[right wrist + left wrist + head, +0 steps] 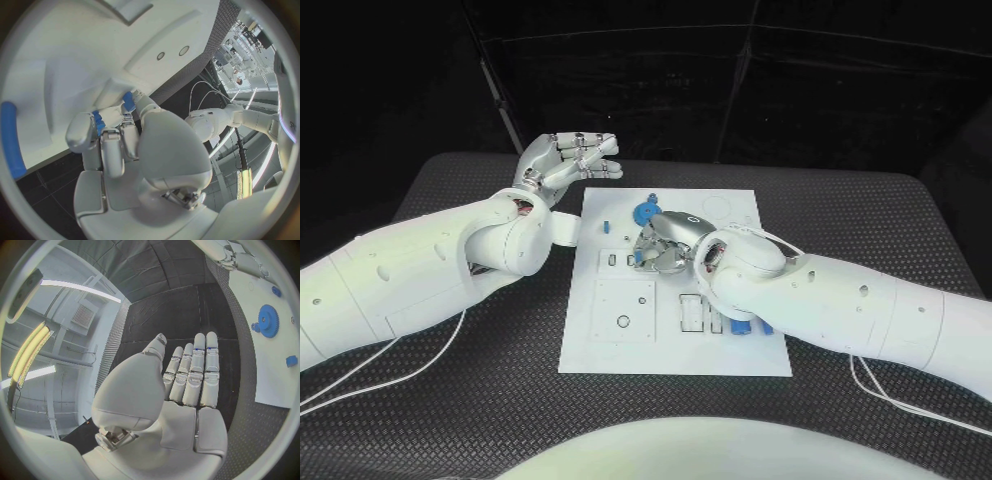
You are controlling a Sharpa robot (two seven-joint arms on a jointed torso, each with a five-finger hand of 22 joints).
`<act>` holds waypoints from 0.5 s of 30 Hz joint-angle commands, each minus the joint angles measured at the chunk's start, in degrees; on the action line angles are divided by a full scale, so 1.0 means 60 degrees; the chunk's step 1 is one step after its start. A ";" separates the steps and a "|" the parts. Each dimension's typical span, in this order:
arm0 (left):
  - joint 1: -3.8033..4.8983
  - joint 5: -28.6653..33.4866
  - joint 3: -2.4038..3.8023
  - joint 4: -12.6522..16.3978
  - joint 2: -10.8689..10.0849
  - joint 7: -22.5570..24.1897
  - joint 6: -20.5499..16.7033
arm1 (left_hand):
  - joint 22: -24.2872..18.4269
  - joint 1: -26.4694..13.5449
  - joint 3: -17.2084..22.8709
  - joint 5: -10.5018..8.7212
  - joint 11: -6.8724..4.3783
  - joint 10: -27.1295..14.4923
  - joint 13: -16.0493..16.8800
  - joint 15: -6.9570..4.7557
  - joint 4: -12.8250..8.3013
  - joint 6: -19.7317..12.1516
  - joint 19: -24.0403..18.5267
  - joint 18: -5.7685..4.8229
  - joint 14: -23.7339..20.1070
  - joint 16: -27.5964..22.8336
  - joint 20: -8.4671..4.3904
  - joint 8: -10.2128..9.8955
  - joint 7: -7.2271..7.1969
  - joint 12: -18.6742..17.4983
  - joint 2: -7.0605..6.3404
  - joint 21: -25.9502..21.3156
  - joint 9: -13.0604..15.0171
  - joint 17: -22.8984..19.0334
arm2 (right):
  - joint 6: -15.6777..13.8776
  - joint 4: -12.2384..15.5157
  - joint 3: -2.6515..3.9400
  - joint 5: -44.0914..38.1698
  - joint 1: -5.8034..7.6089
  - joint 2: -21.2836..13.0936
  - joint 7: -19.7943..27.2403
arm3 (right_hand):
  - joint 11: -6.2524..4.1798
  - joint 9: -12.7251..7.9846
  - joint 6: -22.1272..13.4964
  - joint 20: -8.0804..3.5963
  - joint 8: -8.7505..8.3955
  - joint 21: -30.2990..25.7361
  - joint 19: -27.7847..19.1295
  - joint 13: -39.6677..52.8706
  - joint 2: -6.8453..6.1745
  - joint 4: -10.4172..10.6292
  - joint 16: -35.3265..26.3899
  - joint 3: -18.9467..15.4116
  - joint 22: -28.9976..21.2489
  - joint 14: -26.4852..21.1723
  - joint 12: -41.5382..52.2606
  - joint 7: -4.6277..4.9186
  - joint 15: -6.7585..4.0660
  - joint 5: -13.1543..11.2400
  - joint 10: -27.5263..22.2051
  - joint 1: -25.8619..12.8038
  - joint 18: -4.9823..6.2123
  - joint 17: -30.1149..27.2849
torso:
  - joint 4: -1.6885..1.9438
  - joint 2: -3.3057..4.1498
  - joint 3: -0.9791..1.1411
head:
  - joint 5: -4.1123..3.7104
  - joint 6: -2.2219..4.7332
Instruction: Assemble the parts on the task board
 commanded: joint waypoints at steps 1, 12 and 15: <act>0.0014 0.0010 0.0010 0.0011 -0.0008 0.0031 0.0109 | -0.0009 0.0053 -0.0005 -0.0037 -0.0010 0.0041 -0.0006 -0.0009 -0.0049 0.0047 0.0054 0.0124 0.0074 -0.0053 -0.0011 -0.0050 -0.0003 -0.0016 0.0032 -0.0042 -0.0005 0.0009 | 0.0304 -0.0069 -0.0047 -0.0158 -0.0044 -0.0020 -0.0299 | 0.0001 -0.0018 -0.0107 0.0035 -0.0083 -0.0045 -0.0057 0.0055 -0.0043 0.0020 -0.0011 0.0052 -0.0027 0.0914 -0.0083 0.0054 0.0063 0.0018 -0.0104 -0.0102 -0.0094 0.2086 | 0.0000 0.0005 -0.0005 | 0.0001 -0.0005; 0.0014 0.0009 0.0010 0.0005 -0.0012 0.0023 0.0119 | -0.0009 0.0053 -0.0005 -0.0037 -0.0010 0.0041 -0.0006 -0.0009 -0.0049 0.0047 0.0054 0.0124 0.0074 -0.0053 -0.0011 -0.0050 -0.0003 -0.0016 0.0032 -0.0042 -0.0005 0.0009 | 0.0251 -0.0061 -0.0047 -0.0244 -0.0045 -0.0015 -0.0385 | 0.0104 -0.0066 -0.0385 0.0111 -0.0223 -0.0099 -0.0106 -0.0106 -0.0191 0.0034 -0.0026 0.0065 -0.0114 0.0906 -0.0248 0.0174 0.0149 0.0002 -0.0265 -0.0212 -0.0080 0.2055 | 0.0002 -0.0001 0.0002 | 0.0008 -0.0025; 0.0014 0.0009 0.0010 0.0003 -0.0011 0.0021 0.0122 | -0.0009 0.0053 -0.0005 -0.0037 -0.0010 0.0041 -0.0006 -0.0009 -0.0049 0.0047 0.0054 0.0124 0.0074 -0.0053 -0.0011 -0.0050 -0.0003 -0.0016 0.0032 -0.0042 -0.0005 0.0009 | 0.0269 -0.0060 -0.0047 -0.0260 -0.0045 -0.0015 -0.0405 | 0.0118 -0.0069 -0.0423 0.0124 -0.0241 -0.0104 -0.0109 -0.0130 -0.0216 0.0033 -0.0029 0.0067 -0.0119 0.0905 -0.0272 0.0190 0.0162 -0.0006 -0.0289 -0.0225 -0.0079 0.2050 | -0.0001 0.0000 0.0004 | 0.0012 -0.0029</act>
